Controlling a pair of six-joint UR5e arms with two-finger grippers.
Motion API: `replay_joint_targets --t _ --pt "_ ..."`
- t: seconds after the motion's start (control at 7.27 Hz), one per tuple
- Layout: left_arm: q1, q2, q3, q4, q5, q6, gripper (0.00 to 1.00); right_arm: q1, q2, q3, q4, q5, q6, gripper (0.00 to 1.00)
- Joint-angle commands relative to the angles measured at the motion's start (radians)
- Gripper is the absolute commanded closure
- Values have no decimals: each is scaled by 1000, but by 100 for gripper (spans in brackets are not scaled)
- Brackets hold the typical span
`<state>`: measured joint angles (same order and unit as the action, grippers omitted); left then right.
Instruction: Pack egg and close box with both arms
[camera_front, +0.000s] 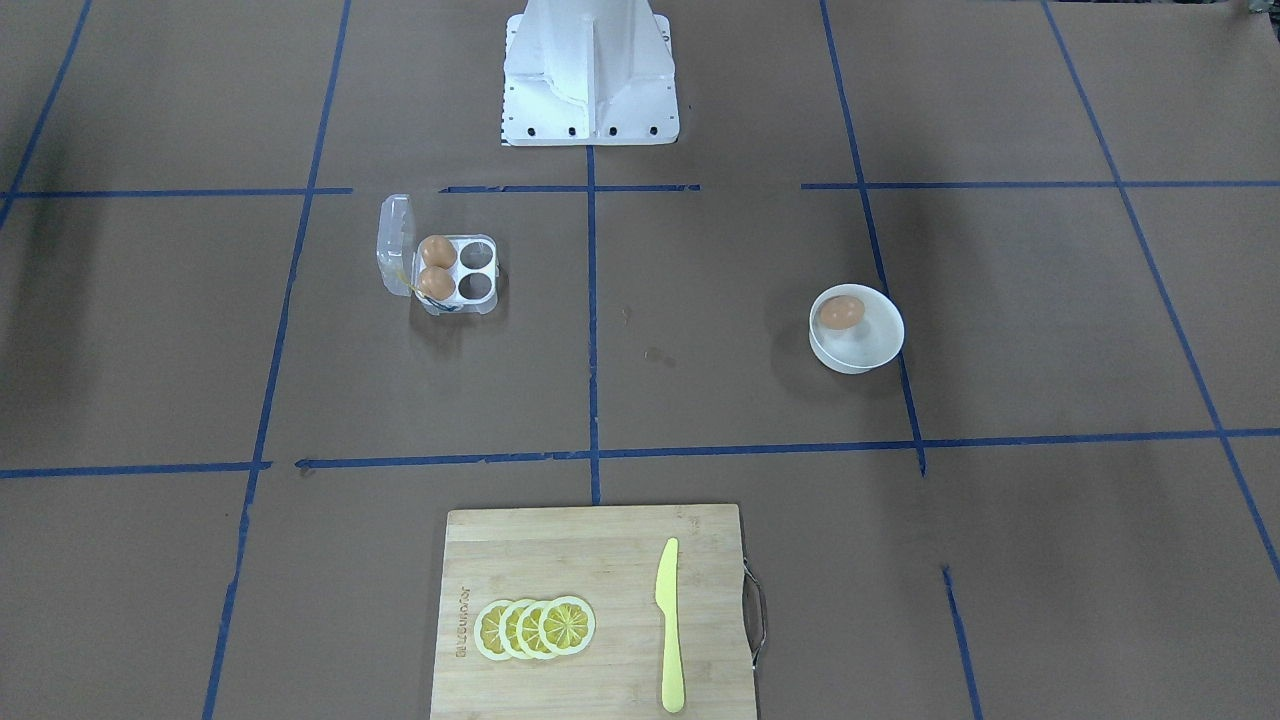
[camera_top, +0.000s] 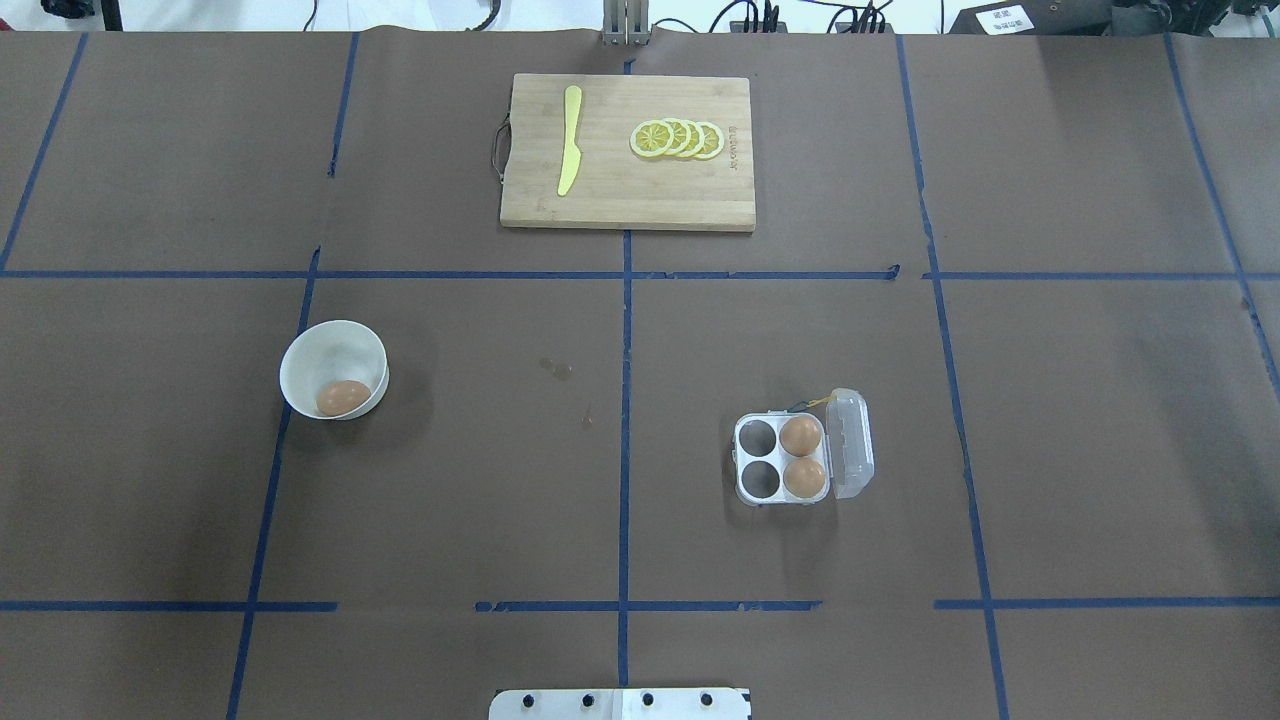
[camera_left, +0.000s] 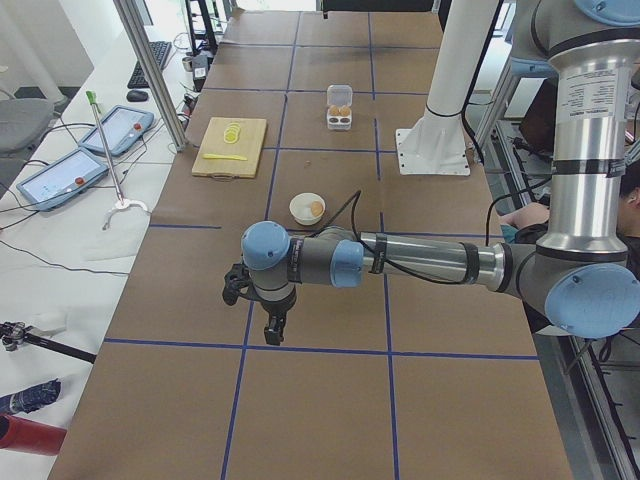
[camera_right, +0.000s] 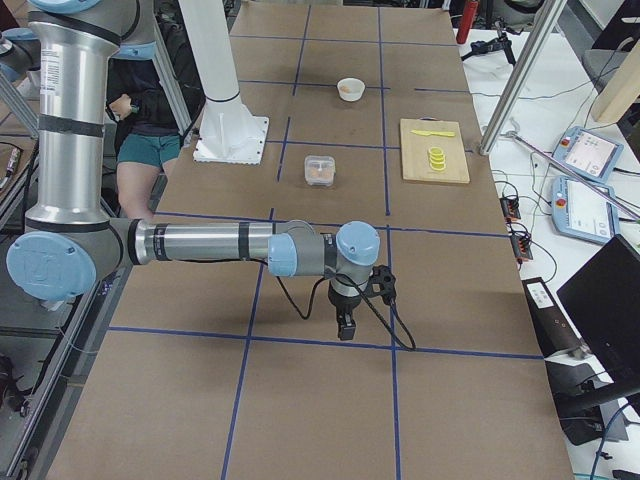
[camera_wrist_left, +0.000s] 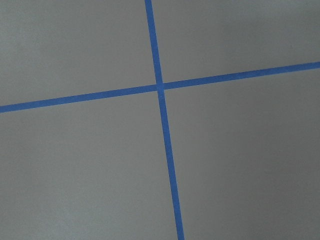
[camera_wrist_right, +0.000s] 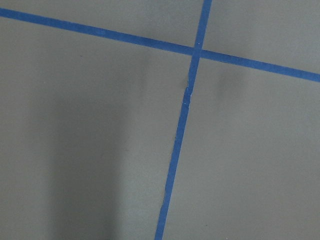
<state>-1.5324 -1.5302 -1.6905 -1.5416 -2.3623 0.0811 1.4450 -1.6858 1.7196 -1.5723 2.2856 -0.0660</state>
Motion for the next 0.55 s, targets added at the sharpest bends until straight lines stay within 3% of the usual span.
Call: replay_joint_targets --t 0.0,0.41 --pt "-2 -1 -3 0 3 6 0 0 0 0 0 0 0 0" --pt "-2 1 -3 -2 -3 6 0 0 2 26 15 2 -6 0"
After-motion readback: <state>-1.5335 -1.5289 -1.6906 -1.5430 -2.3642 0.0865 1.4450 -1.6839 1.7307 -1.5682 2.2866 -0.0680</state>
